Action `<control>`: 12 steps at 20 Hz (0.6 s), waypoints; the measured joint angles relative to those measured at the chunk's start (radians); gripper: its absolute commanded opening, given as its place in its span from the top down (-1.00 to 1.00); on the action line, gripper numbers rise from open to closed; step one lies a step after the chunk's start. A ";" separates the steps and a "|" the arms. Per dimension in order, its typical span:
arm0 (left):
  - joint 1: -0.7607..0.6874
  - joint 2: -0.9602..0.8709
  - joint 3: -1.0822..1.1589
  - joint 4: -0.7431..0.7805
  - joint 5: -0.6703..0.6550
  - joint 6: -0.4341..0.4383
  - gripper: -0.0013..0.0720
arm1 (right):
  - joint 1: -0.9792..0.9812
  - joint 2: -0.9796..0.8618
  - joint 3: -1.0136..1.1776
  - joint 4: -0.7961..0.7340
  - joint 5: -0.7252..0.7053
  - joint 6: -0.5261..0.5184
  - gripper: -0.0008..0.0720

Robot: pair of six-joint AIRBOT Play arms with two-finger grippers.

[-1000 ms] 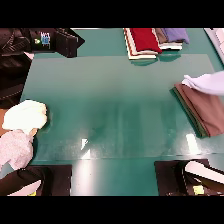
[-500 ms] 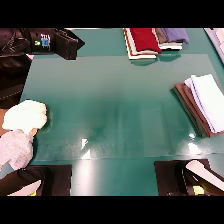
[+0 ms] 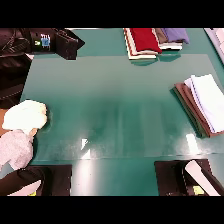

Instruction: Fold the shirts.

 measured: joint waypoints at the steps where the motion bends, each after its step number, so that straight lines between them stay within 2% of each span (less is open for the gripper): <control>1: 0.000 0.000 0.000 0.000 0.003 0.000 0.90 | 0.079 0.003 0.000 0.026 -0.005 0.000 -0.58; 6: 0.000 0.000 0.000 0.000 0.002 0.000 0.90 | 0.503 -0.009 0.000 0.080 -0.078 0.000 -0.57; 7: 0.000 0.000 0.000 0.000 0.001 0.000 0.90 | 0.573 -0.018 0.000 0.085 -0.096 0.000 -0.35; 9: 0.000 0.000 0.000 0.000 0.001 0.000 0.90 | 0.697 -0.039 0.000 0.088 -0.129 0.000 0.72; 10: 0.000 0.000 0.000 0.000 0.001 0.000 0.90 | 0.750 -0.051 0.000 0.089 -0.140 0.000 0.93; 12: 0.000 0.000 0.000 0.000 0.001 0.000 0.89 | 0.830 -0.071 0.000 0.092 -0.155 0.000 0.93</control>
